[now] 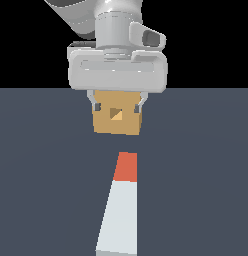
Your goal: Insert the peg into the horizontal hole in a box.
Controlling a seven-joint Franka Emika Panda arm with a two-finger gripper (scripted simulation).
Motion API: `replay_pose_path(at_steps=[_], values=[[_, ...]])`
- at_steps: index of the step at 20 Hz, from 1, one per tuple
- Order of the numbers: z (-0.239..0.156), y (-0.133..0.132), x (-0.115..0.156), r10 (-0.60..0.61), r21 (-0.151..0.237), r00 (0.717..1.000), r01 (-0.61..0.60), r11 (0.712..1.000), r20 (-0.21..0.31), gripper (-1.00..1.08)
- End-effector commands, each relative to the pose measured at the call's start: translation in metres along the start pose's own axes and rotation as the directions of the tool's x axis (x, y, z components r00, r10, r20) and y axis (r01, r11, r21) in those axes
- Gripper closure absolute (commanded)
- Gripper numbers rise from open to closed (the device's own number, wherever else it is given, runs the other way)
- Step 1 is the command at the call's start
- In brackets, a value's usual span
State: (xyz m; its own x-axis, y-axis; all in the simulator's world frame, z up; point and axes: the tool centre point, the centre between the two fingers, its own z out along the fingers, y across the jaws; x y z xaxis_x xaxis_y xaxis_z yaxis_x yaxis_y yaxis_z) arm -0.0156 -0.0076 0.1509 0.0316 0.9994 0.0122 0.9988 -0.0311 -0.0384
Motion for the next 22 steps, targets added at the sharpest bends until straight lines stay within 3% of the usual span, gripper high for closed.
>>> replay_pose_path(at_steps=[1,8,17,22], values=[[0.0,0.0,0.0,0.0,0.0,1.0,0.0,1.0,0.0,-0.92],[0.012,0.003,-0.026,0.009,-0.006,1.0,-0.009,1.0,0.003,-0.92],[0.056,0.012,-0.116,0.041,-0.028,0.999,-0.041,0.999,0.01,-0.92],[0.072,0.017,-0.15,0.054,-0.036,0.999,-0.053,0.998,0.011,-0.92]])
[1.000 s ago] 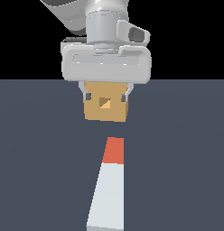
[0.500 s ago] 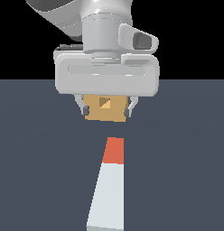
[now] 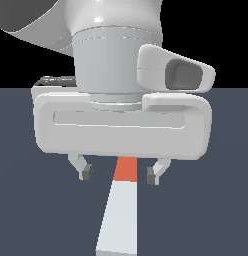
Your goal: Insert the peg into the horizontal hole in a box.
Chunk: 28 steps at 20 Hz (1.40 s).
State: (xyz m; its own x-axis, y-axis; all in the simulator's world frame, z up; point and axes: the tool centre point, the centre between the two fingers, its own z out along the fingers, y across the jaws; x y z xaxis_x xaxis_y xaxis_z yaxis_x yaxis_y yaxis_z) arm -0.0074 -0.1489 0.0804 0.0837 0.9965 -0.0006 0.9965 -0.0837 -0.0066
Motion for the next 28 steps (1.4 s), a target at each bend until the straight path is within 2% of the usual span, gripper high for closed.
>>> replay_pose_path(at_steps=[1,12,21,26,27,28], values=[[0.006,0.003,-0.012,0.003,-0.005,1.0,-0.003,1.0,0.0,-0.92],[0.013,0.005,-0.02,0.007,-0.006,1.0,-0.007,1.0,0.0,-0.92],[0.053,0.004,-0.019,0.006,-0.006,1.0,-0.006,1.0,-0.001,-0.92],[0.059,0.006,-0.019,0.006,-0.007,1.0,-0.006,1.0,-0.001,-0.92],[0.059,0.006,-0.019,0.006,-0.007,1.0,-0.006,1.0,-0.001,1.08],[0.059,0.006,-0.019,0.006,-0.007,1.0,-0.006,1.0,-0.001,1.08]])
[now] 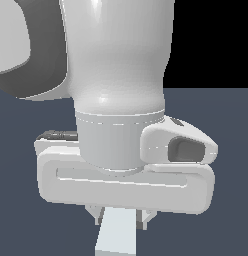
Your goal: Insert the peg into the horizontal hole in a box.
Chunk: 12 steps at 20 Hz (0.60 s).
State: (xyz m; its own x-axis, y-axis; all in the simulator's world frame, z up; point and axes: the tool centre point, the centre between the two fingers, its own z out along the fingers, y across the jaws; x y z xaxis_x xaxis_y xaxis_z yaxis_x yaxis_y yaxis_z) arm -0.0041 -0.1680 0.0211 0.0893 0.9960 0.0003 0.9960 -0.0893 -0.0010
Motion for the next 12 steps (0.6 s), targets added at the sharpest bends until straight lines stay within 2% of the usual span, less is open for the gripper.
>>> replay_pose_path(at_steps=[1,12], values=[[0.0001,0.0005,-0.0001,0.0,-0.001,1.0,0.0,1.0,0.0,1.08],[-0.0006,-0.0005,0.0022,0.001,-0.001,1.0,-0.001,1.0,0.0,1.08]])
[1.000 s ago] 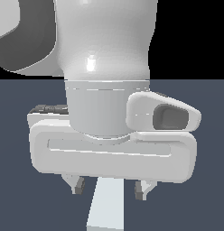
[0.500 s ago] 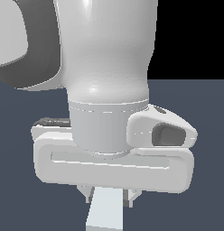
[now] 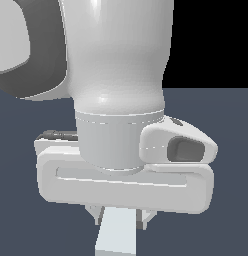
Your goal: Insert the peg into the horizontal hole in a box.
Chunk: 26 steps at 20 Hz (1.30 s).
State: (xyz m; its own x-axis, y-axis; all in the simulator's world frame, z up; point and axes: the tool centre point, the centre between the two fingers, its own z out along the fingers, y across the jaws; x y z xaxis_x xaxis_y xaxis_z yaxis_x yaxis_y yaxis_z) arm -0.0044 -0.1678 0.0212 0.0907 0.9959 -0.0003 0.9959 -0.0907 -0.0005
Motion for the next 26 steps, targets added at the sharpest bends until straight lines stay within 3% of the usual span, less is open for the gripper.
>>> replay_pose_path(at_steps=[1,11,26], values=[[-0.001,-0.001,0.004,0.0,0.0,1.0,0.0,1.0,0.0,1.08],[-0.014,-0.021,0.048,0.021,0.0,1.0,-0.021,1.0,-0.001,1.08],[-0.053,-0.07,0.181,0.082,-0.001,0.997,-0.082,0.997,0.0,1.08]])
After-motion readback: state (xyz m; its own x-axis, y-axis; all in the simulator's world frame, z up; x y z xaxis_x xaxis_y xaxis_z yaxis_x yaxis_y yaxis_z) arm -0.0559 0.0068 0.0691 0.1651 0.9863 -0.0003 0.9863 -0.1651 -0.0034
